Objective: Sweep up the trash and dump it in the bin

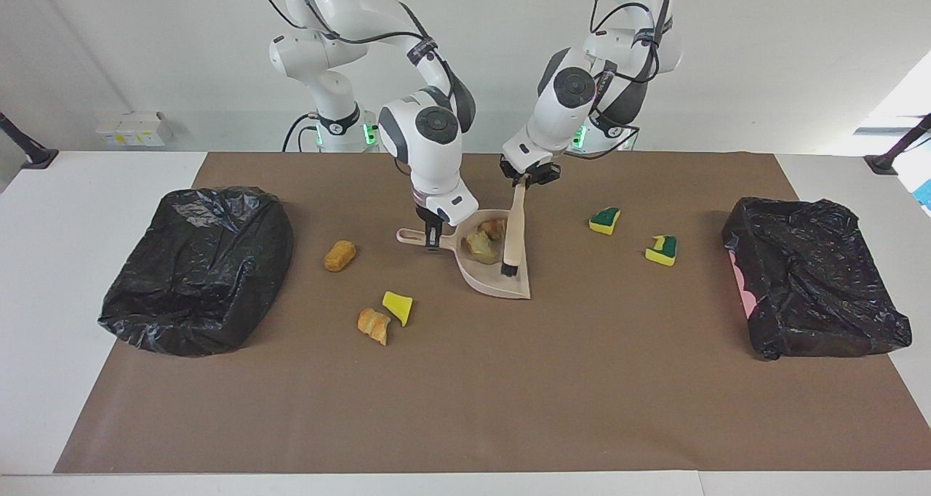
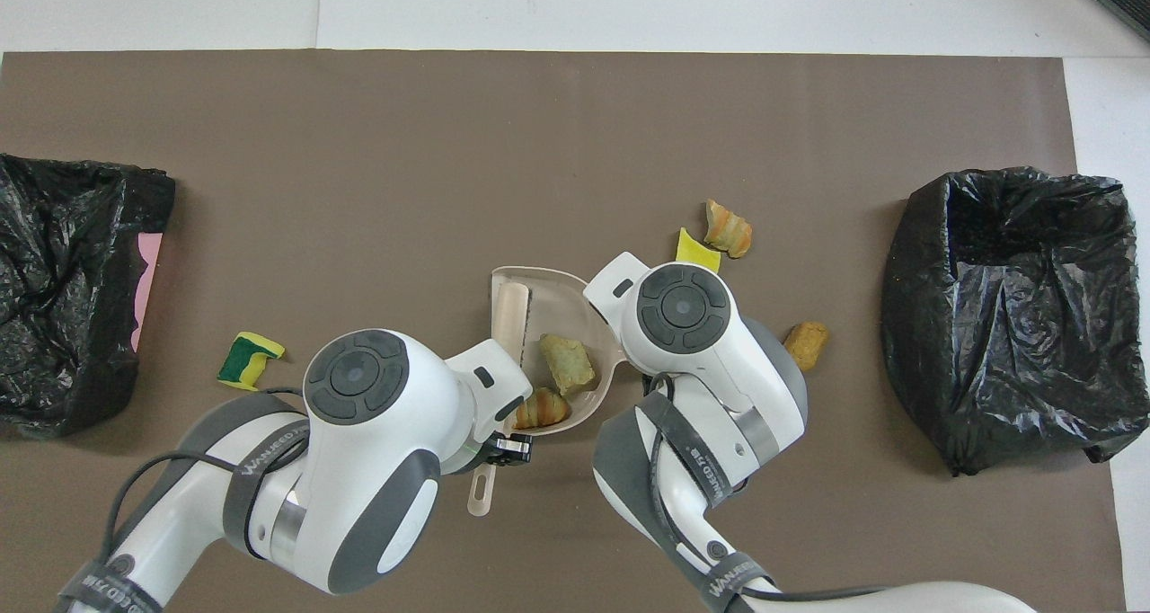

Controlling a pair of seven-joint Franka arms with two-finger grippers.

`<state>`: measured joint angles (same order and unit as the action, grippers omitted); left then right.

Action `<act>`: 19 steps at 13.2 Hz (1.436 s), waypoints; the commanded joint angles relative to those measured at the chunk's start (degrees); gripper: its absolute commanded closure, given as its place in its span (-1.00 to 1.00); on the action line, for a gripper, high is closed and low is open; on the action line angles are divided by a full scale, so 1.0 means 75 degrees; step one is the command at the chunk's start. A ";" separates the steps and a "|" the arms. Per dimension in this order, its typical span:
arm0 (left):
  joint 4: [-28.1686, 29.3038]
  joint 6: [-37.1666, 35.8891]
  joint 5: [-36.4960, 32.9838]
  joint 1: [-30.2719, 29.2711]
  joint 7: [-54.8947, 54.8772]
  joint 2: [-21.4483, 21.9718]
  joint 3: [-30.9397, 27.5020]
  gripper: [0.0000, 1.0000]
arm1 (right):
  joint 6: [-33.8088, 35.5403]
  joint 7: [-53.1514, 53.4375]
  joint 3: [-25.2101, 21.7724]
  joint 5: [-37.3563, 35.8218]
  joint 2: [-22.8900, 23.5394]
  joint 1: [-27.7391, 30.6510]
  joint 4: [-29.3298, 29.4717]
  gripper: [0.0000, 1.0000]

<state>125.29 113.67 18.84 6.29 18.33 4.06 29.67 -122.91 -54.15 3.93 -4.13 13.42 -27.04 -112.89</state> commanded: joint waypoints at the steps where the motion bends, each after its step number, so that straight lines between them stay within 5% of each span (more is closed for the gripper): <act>1: -0.0182 -0.0343 0.0230 -0.0100 0.0472 0.0091 -0.0379 1.00 | -0.0229 0.0142 0.0038 -0.0199 0.0097 -0.0005 -0.0054 1.00; 7: -0.0019 -0.1748 -0.1923 -0.0124 0.0836 0.0642 -0.2042 1.00 | -0.0253 0.0142 0.0038 -0.0199 0.0097 -0.0016 -0.0054 1.00; 12: 0.0637 -0.1634 -0.3412 -0.0147 0.0896 0.1005 -0.3309 1.00 | -0.0253 0.0142 0.0038 -0.0199 0.0086 -0.0016 -0.0065 1.00; 15: 0.1689 -0.0908 -0.4209 -0.0264 0.0837 0.1485 -0.3638 1.00 | -0.0264 0.0130 0.0038 -0.0211 0.0097 -0.0005 -0.0065 1.00; 19: 0.2383 -0.0672 -0.4223 -0.0311 0.1023 0.1720 -0.3932 1.00 | -0.0253 0.0142 0.0038 -0.0234 0.0086 -0.0005 -0.0077 1.00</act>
<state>139.42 106.79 -11.50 4.70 24.25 13.86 0.27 -122.91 -54.15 3.93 -4.21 13.42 -27.06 -112.89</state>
